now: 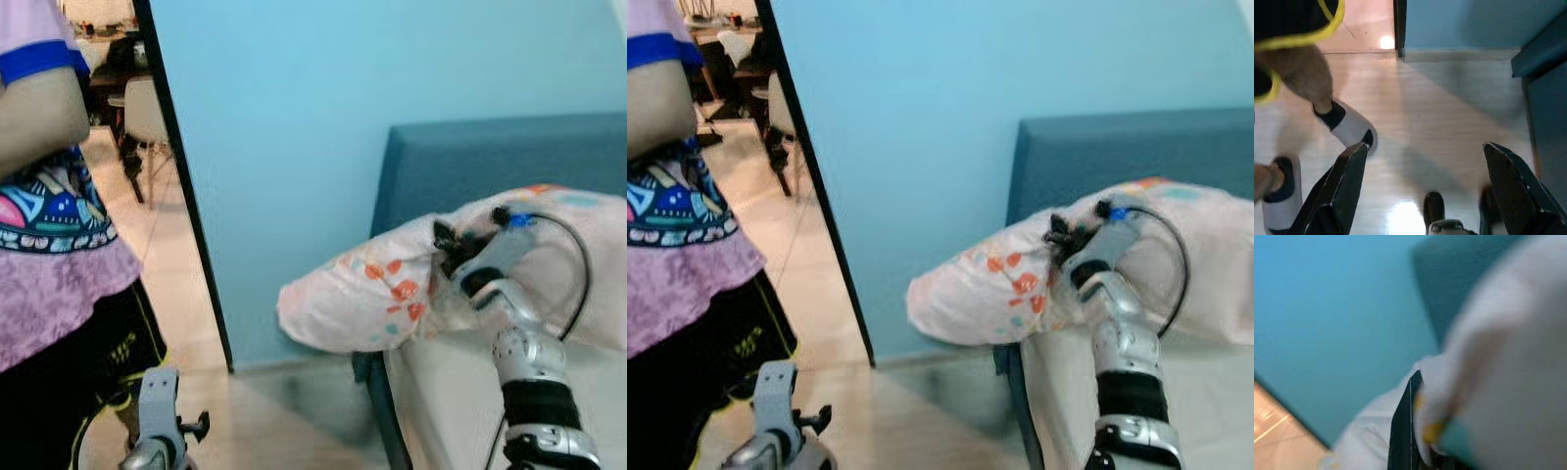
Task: Clean up the room
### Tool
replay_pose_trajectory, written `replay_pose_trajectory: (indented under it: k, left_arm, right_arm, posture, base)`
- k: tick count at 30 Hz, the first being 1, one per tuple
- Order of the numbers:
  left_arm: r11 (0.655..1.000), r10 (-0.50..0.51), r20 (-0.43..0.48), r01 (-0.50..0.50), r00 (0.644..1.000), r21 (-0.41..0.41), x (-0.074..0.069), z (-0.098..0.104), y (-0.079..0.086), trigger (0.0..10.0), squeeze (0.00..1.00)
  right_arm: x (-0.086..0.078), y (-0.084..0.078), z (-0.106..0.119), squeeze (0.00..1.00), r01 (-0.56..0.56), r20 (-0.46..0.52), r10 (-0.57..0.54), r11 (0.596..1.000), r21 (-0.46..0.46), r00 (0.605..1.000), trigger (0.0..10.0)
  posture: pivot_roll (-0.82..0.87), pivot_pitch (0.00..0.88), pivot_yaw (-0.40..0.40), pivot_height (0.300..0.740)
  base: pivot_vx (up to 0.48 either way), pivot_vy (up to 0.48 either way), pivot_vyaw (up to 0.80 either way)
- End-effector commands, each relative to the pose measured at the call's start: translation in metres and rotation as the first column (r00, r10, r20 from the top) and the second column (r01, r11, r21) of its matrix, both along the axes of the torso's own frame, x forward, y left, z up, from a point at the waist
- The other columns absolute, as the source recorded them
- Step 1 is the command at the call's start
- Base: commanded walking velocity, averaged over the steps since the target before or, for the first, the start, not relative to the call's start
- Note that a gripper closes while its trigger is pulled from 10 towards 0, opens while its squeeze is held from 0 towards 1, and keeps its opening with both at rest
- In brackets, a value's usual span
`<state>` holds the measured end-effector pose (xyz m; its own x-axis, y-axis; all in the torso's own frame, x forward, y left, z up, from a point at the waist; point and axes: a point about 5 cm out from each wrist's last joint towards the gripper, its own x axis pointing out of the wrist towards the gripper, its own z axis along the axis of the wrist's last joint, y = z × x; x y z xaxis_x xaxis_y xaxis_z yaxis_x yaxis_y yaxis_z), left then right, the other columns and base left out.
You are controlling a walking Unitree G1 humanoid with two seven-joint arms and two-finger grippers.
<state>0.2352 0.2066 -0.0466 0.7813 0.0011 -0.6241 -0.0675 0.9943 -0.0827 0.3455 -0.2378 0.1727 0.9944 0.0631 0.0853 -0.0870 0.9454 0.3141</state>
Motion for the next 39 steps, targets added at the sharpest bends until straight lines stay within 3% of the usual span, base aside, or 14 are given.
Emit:
replay_pose_trajectory:
  k: [1,10,19,23,29,39]
  left_arm:
    - [1.000,-0.020,-0.010,0.020,1.000,0.000,-0.001,-0.002,-0.003,10.0,0.00]
    - [0.996,-0.084,0.004,0.084,0.996,-0.004,0.004,0.000,-0.014,10.0,0.00]
    - [0.996,-0.089,0.009,0.089,0.996,-0.006,0.004,0.001,-0.016,10.0,0.00]
    - [0.997,-0.074,0.010,0.074,0.997,-0.012,0.005,0.001,-0.015,10.0,0.00]
    - [0.998,-0.050,0.002,0.050,0.999,-0.032,0.005,0.001,-0.015,10.0,0.00]
    - [0.997,-0.061,0.002,0.061,0.998,-0.047,0.005,0.000,-0.019,10.0,0.00]
  right_arm:
    - [-0.001,-0.005,0.016,0.00,0.017,0.072,-0.016,1.000,-0.002,0.997,10.0]
    - [-0.003,-0.012,0.016,0.00,0.040,0.044,-0.041,0.999,0.021,0.998,10.0]
    - [-0.004,-0.013,0.014,0.00,0.044,0.036,-0.045,0.998,0.032,0.998,10.0]
    - [-0.005,-0.015,0.016,0.00,0.051,0.046,-0.053,0.998,0.033,0.998,10.0]
    - [-0.004,-0.010,0.015,0.00,0.026,0.036,-0.027,0.999,0.025,0.999,10.0]
    - [-0.002,-0.004,0.015,0.00,0.006,0.021,-0.006,1.000,-0.006,1.000,10.0]
  posture:
    - [-0.04,0.000,-0.015,0.740]
    - [-0.05,0.000,-0.009,0.740]
    - [-0.05,0.000,-0.010,0.740]
    - [-0.05,0.000,-0.012,0.740]
    - [-0.05,0.000,-0.017,0.740]
    - [-0.05,0.000,-0.018,0.740]
  base:
    - [0.480,0.000,0.00]
    - [0.480,0.000,-0.23]
    - [0.480,0.000,-0.75]
    - [0.453,0.000,0.00]
    - [0.000,0.000,0.00]
    - [0.000,-0.438,0.00]
